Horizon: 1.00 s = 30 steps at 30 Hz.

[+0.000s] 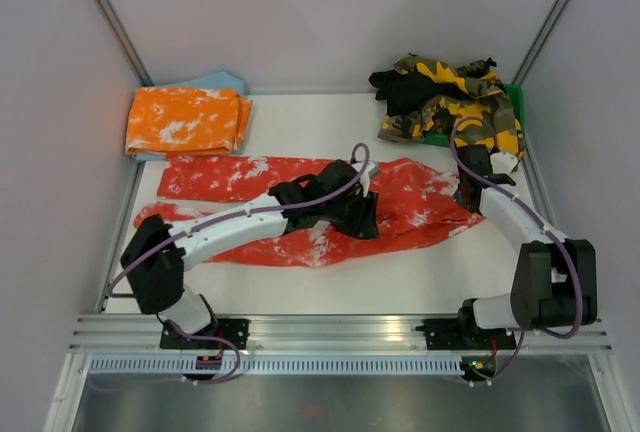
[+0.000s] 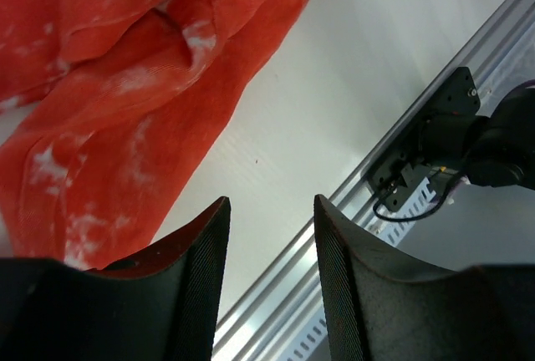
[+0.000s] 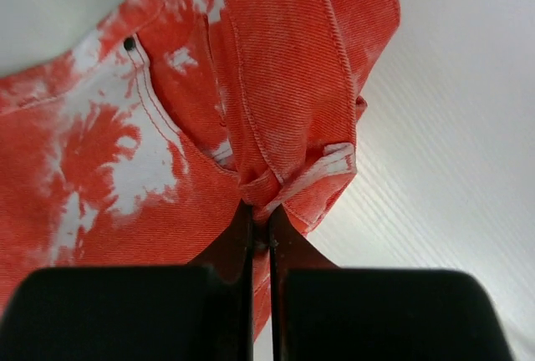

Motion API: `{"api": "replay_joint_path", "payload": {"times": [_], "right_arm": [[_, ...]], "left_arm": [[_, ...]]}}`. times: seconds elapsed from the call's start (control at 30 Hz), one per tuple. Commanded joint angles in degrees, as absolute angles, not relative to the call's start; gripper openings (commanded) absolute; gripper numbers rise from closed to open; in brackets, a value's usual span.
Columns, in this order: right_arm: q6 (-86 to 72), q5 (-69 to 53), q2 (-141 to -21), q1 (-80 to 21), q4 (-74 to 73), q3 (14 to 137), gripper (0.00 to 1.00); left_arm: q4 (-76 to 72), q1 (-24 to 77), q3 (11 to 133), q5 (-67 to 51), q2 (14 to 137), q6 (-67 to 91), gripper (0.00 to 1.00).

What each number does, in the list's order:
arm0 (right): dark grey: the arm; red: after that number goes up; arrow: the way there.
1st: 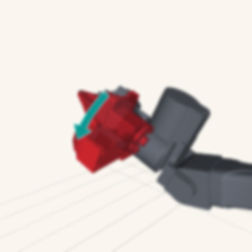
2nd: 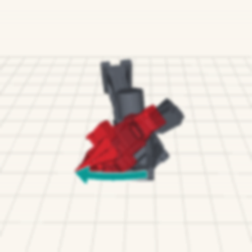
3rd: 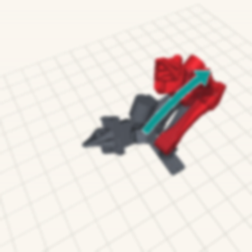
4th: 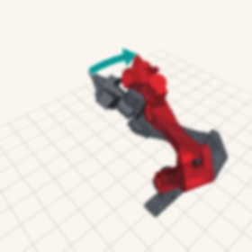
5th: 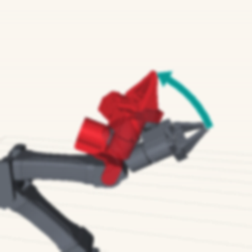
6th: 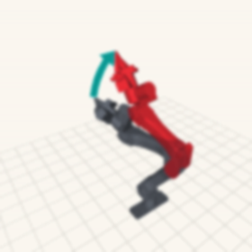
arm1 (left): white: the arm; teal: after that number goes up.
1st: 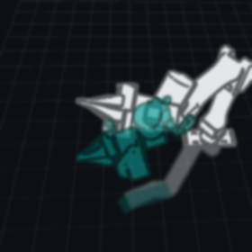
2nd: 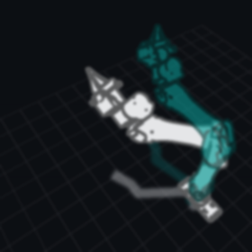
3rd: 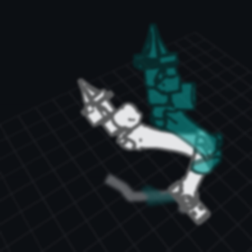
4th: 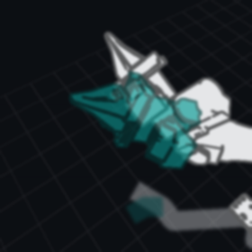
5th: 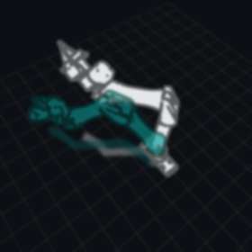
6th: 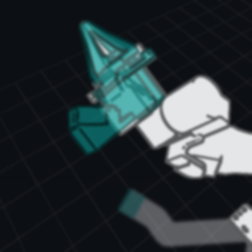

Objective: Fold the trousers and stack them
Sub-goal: Flatten the trousers out

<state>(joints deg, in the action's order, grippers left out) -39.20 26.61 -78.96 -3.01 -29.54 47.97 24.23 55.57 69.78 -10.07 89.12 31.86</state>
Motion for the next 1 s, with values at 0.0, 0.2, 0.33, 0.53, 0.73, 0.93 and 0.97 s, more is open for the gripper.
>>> {"api": "replay_joint_path", "payload": {"times": [0.0,0.2,0.33,0.53,0.73,0.93,0.97], "right_arm": [[-34.9,30.5,-80.7,-1.1,-25.7,54.7,0.0],[-26.3,24.0,-84.3,-0.9,-19.7,61.1,0.0],[-23.2,17.5,-88.9,-1.0,-16.7,63.9,0.0],[-23.0,14.0,-92.5,-1.0,-16.1,64.6,0.0],[-23.1,15.0,-91.7,-0.8,-18.3,67.1,0.0],[-25.6,11.7,-91.4,-0.6,-21.5,70.6,0.0],[-25.6,11.3,-91.4,-0.5,-21.7,70.9,0.0]], "left_arm": [[15.4,59.6,73.2,-8.4,96.3,26.8,0.52],[7.8,63.2,76.7,-8.4,104.3,24.2,0.65],[4.5,64.2,80.7,-6.9,109.1,23.7,0.66],[1.1,64.4,90.5,-0.4,119.8,25.3,0.58],[5.5,64.4,97.4,5.8,128.8,32.2,0.26],[1.8,64.4,96.3,8.7,132.0,35.9,0.02],[2.4,64.4,96.7,8.4,132.5,36.3,0.02]]}}
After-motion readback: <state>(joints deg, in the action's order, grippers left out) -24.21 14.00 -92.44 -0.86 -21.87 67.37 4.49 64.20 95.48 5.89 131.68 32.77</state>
